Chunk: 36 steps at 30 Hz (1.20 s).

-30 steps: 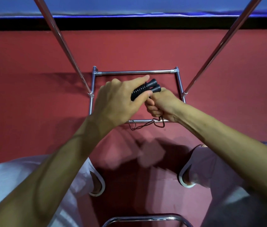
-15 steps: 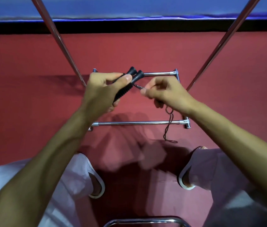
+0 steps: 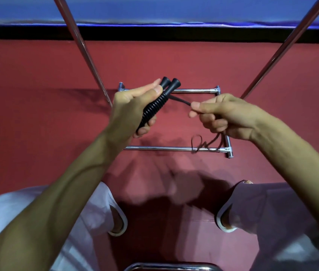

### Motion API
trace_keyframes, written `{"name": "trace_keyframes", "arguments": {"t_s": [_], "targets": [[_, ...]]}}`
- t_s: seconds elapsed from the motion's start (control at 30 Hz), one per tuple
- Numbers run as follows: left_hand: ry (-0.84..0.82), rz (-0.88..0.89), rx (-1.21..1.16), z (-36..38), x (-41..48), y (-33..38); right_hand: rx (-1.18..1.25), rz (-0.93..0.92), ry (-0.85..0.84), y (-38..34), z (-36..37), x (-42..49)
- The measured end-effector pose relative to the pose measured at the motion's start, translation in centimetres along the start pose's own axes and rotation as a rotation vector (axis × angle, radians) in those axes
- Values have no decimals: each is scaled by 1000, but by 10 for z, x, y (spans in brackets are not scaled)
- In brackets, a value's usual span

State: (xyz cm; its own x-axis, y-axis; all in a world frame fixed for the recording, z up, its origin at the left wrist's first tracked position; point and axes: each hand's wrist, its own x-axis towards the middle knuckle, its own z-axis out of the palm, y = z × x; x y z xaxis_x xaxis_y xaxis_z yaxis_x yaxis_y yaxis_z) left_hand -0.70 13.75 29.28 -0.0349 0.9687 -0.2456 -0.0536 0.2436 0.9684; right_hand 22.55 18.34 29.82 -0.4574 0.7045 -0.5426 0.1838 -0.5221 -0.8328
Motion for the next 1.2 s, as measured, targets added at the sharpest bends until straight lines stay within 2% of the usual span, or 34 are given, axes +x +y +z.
{"name": "trace_keyframes", "arguments": {"t_s": [0.07, 0.13, 0.23, 0.4, 0.47, 0.5, 0.53, 0.57, 0.67, 0.73, 0.83, 0.97, 1.07, 1.2], "targets": [[-13, 9, -3, 0, 0, 1, 124, 124, -50, -6, -2, 0], [-12, -4, -1, 1, -1, 1, 5, 76, 42, -4, -2, 0], [7, -65, -13, 1, 0, 1, -353, -282, 276, 6, 5, -4], [-30, -277, -13, -8, 3, 7, -1022, -986, 489, 18, 7, -6], [-63, -320, -28, -10, 4, 8, -1146, -1110, 583, 21, 4, -4], [-66, -323, -32, -9, 3, 9, -1181, -1066, 620, 19, 4, -4], [-52, -309, -31, -7, 3, 8, -1169, -937, 626, 18, 6, -5], [-24, -277, -20, -5, 3, 8, -1061, -722, 563, 16, 8, -5], [63, -128, 112, 4, -1, 4, -305, -52, 176, 0, 11, -10], [85, -29, 184, 8, -2, -1, -69, 124, 51, -7, 7, -11], [178, 146, 322, 9, 3, -7, -60, 91, -1, -6, 7, -9], [252, 332, 634, 10, 8, -20, -246, -60, 28, 5, 15, -7], [153, 350, 773, 8, 6, -23, -273, -72, 98, 10, 19, -2], [-68, 364, 989, 5, 1, -22, -204, -1, 138, 14, 20, -1]]}}
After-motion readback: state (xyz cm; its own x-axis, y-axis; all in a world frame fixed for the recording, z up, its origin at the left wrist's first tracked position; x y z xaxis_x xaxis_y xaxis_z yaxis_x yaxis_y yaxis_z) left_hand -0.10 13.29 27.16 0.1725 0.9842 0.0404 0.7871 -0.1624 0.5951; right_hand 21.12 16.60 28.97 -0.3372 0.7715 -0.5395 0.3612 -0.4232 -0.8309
